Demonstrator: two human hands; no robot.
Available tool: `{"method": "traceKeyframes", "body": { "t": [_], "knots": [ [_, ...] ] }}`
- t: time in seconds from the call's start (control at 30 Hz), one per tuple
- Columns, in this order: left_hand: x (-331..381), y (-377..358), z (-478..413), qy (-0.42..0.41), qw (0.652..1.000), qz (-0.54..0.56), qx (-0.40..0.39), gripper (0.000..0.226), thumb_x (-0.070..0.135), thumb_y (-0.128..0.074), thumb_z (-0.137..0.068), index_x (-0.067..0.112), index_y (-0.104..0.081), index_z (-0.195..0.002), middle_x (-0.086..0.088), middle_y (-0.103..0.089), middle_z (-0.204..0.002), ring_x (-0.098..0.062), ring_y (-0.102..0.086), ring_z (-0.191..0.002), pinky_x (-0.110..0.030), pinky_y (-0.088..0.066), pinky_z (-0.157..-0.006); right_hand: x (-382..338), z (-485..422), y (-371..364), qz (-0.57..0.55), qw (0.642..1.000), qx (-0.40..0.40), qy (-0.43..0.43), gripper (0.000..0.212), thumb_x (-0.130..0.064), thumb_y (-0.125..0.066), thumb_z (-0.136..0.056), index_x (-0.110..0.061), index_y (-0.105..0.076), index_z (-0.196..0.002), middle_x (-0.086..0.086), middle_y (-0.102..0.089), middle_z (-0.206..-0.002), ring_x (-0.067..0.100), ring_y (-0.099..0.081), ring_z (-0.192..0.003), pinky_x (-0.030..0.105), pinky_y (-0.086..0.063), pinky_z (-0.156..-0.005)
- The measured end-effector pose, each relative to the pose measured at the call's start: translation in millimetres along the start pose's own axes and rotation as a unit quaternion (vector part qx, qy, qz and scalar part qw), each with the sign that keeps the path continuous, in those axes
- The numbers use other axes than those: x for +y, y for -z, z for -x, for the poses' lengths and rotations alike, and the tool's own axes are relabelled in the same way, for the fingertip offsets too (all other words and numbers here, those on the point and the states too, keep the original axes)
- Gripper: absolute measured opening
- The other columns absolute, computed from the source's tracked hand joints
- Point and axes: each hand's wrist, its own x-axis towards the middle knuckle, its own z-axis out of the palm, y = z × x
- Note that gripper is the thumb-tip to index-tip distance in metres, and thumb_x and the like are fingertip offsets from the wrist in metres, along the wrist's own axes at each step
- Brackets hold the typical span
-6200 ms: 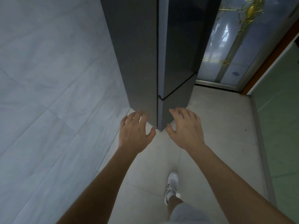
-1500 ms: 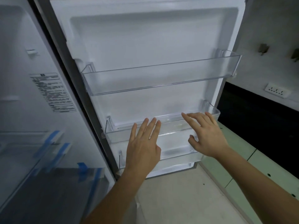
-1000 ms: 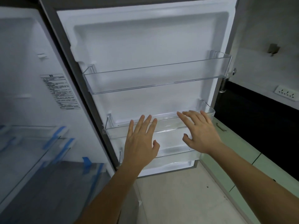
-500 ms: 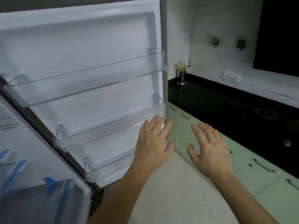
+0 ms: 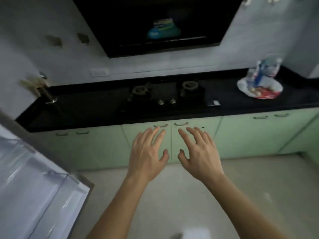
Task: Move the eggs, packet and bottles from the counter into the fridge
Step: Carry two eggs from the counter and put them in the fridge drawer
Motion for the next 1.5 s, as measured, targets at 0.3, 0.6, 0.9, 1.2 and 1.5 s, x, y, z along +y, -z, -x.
{"method": "traceKeyframes", "body": {
  "t": [0.3, 0.6, 0.9, 1.2, 1.5],
  "knots": [
    [95, -37, 34, -0.153, 0.983, 0.081, -0.062, 0.060, 0.044, -0.048, -0.086, 0.021, -0.049, -0.141, -0.002, -0.050, -0.148, -0.023, -0.043, -0.137, -0.047, -0.034, -0.115, 48, 138, 43, 0.078, 0.973, 0.013, -0.215, 0.061, -0.038, -0.054, -0.085, -0.019, -0.052, -0.143, 0.010, -0.059, -0.138, 0.032, -0.050, -0.132, 0.050, -0.040, -0.112],
    [192, -64, 32, -0.253, 0.957, 0.110, -0.092, 0.060, 0.047, -0.045, -0.087, 0.023, -0.050, -0.141, -0.002, -0.051, -0.146, -0.022, -0.045, -0.134, -0.043, -0.037, -0.111, 99, 217, 69, 0.098, 0.934, 0.042, -0.340, 0.059, -0.039, -0.055, -0.082, -0.020, -0.056, -0.138, 0.009, -0.061, -0.135, 0.032, -0.051, -0.131, 0.050, -0.039, -0.113],
    [276, -118, -28, -0.281, 0.948, 0.095, -0.113, 0.059, 0.047, -0.046, -0.087, 0.025, -0.047, -0.142, -0.002, -0.047, -0.150, -0.023, -0.045, -0.135, -0.044, -0.039, -0.110, 209, 211, 66, 0.086, 0.922, 0.054, -0.373, 0.058, -0.036, -0.060, -0.082, -0.019, -0.056, -0.137, 0.009, -0.061, -0.132, 0.033, -0.051, -0.129, 0.050, -0.040, -0.111],
    [379, -174, -121, -0.253, 0.957, 0.073, -0.126, 0.058, 0.046, -0.047, -0.086, 0.024, -0.049, -0.140, -0.003, -0.049, -0.148, -0.023, -0.047, -0.133, -0.043, -0.041, -0.108, 375, 163, 90, 0.072, 0.931, 0.040, -0.355, 0.058, -0.038, -0.054, -0.083, -0.018, -0.055, -0.138, 0.011, -0.061, -0.131, 0.034, -0.052, -0.128, 0.051, -0.040, -0.111],
    [434, -215, -195, -0.221, 0.965, 0.066, -0.126, 0.059, 0.046, -0.044, -0.085, 0.023, -0.052, -0.139, -0.002, -0.053, -0.145, -0.023, -0.050, -0.130, -0.041, -0.042, -0.106, 474, 112, 98, 0.061, 0.939, 0.030, -0.337, 0.058, -0.036, -0.058, -0.081, -0.019, -0.057, -0.136, 0.009, -0.062, -0.128, 0.032, -0.053, -0.123, 0.050, -0.044, -0.107]
  ]
}}
